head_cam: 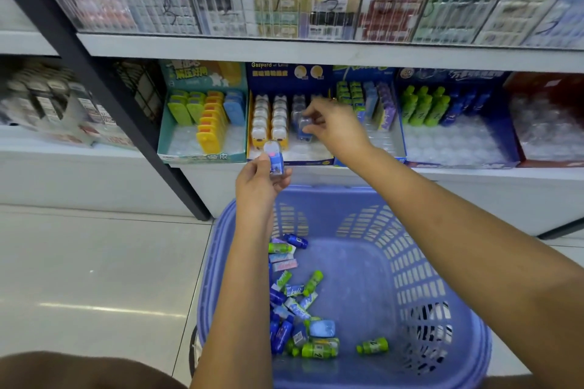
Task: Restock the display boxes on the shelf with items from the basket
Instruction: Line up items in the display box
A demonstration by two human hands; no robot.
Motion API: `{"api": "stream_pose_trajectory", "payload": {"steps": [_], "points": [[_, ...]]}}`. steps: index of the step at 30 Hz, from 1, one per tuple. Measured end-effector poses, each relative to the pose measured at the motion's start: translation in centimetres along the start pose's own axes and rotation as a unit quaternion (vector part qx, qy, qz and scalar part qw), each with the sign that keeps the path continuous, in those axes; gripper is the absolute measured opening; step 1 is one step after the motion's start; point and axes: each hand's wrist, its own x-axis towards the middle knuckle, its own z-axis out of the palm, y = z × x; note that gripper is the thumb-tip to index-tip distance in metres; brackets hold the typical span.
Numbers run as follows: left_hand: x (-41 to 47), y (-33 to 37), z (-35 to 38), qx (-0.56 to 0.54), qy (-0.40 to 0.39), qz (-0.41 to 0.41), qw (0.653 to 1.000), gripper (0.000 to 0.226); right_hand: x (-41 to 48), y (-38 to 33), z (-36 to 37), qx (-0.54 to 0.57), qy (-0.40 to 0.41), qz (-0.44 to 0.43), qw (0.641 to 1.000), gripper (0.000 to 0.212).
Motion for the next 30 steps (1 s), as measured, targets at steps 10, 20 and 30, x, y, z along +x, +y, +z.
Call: {"api": "stream_pose_trajectory", "payload": {"steps": [10,20,30], "points": [[0.7,-0.9,0.0,0.042,-0.037,0.0,0.998,0.02,1.7,-0.1,0.3,-0.053,-0.036,-0.016,0.998,0.025],[1.5,-0.7,-0.2,0.07,-0.017,0.045,0.996,0.029,2.5,-0.5,0.7,-0.105,-0.076,-0.041,0.991,0.021],[1.2,-1.2,-0.2,0.07,-0.029,0.039,0.996,0.028,2.8,-1.4,-0.1,-0.168,-0.076,-0.022,0.983,0.019]]}}
